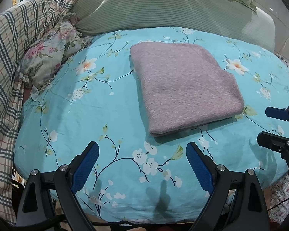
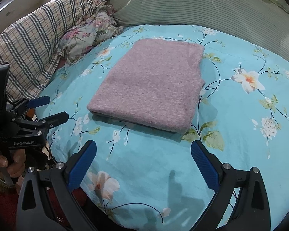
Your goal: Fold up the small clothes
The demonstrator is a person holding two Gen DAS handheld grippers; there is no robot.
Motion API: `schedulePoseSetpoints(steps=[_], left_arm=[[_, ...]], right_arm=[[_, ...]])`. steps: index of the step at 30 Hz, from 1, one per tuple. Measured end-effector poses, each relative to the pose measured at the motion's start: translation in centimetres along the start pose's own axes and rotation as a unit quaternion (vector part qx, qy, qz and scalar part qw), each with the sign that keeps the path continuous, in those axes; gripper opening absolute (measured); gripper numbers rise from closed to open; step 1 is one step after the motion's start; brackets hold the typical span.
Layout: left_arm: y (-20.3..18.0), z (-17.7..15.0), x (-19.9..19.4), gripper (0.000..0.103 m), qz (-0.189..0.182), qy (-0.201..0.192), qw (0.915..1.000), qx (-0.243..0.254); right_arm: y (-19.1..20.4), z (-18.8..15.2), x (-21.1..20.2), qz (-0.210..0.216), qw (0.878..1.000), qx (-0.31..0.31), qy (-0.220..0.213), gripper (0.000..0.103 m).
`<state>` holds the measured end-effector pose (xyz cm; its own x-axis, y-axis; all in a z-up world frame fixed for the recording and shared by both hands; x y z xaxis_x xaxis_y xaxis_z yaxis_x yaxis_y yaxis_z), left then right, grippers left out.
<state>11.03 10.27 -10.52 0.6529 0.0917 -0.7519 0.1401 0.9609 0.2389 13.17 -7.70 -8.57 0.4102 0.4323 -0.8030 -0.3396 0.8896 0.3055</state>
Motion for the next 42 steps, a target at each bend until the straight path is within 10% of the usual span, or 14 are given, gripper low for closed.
schedulePoseSetpoints(steps=[42], left_arm=[[-0.3, 2.3, 0.4, 0.093, 0.004, -0.01, 0.9999, 0.003]], right_arm=[[0.1, 2.7, 0.6, 0.002, 1.0, 0.0, -0.015, 0.099]])
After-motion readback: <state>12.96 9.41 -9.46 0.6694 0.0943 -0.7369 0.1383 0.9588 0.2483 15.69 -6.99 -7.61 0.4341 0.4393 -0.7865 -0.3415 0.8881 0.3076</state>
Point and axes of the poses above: each gripper's, at about its wrist camera, not at the fingertips, and x roughly the way its jaws point, y to its left, z to its top, the point moved 10 cm from there along x, roughly the way its jaws point, and after that the axes turned 8 degrees about x, right-handed, at the moved point
